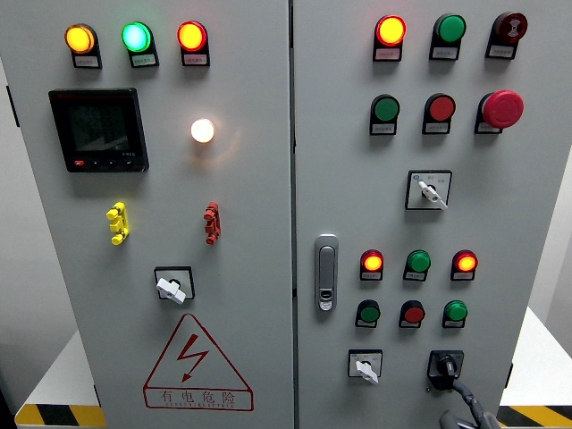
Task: Trip black knob to open circuit
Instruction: 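Grip the black knob with the right hand and twist it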
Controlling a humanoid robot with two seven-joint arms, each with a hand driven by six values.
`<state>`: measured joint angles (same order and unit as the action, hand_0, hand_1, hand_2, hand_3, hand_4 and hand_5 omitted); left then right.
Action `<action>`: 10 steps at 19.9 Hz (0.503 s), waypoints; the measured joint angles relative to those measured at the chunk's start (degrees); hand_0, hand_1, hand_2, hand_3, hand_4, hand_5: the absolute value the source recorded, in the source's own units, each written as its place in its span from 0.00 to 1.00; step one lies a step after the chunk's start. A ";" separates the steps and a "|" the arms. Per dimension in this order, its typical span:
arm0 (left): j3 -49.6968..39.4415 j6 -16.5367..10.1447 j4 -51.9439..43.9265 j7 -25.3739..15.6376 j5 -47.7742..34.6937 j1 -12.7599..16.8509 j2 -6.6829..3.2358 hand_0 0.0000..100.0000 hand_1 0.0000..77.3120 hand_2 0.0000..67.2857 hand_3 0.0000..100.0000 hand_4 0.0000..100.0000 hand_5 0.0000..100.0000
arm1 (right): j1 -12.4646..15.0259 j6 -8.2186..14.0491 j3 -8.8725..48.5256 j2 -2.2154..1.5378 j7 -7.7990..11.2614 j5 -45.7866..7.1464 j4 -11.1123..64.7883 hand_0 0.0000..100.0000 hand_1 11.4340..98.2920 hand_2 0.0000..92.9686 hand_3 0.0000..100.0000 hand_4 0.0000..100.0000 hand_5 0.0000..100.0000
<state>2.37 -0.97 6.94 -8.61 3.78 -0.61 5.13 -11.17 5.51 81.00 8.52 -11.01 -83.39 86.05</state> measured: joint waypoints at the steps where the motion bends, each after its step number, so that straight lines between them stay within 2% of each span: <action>1: 0.00 0.00 0.00 0.00 0.00 0.00 -0.01 0.00 0.04 0.19 0.21 0.07 0.01 | 0.00 -0.02 -0.03 0.00 -0.09 0.04 0.00 1.00 0.55 0.01 0.94 1.00 1.00; 10: 0.00 0.00 0.00 0.00 0.00 0.00 0.03 0.00 0.04 0.19 0.21 0.07 0.01 | -0.32 -0.26 -0.46 0.00 -0.34 0.15 0.00 1.00 0.53 0.01 0.95 1.00 1.00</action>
<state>2.37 -0.97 6.94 -8.61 3.78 -0.61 5.15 -11.49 5.24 80.55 8.53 -11.35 -83.24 86.05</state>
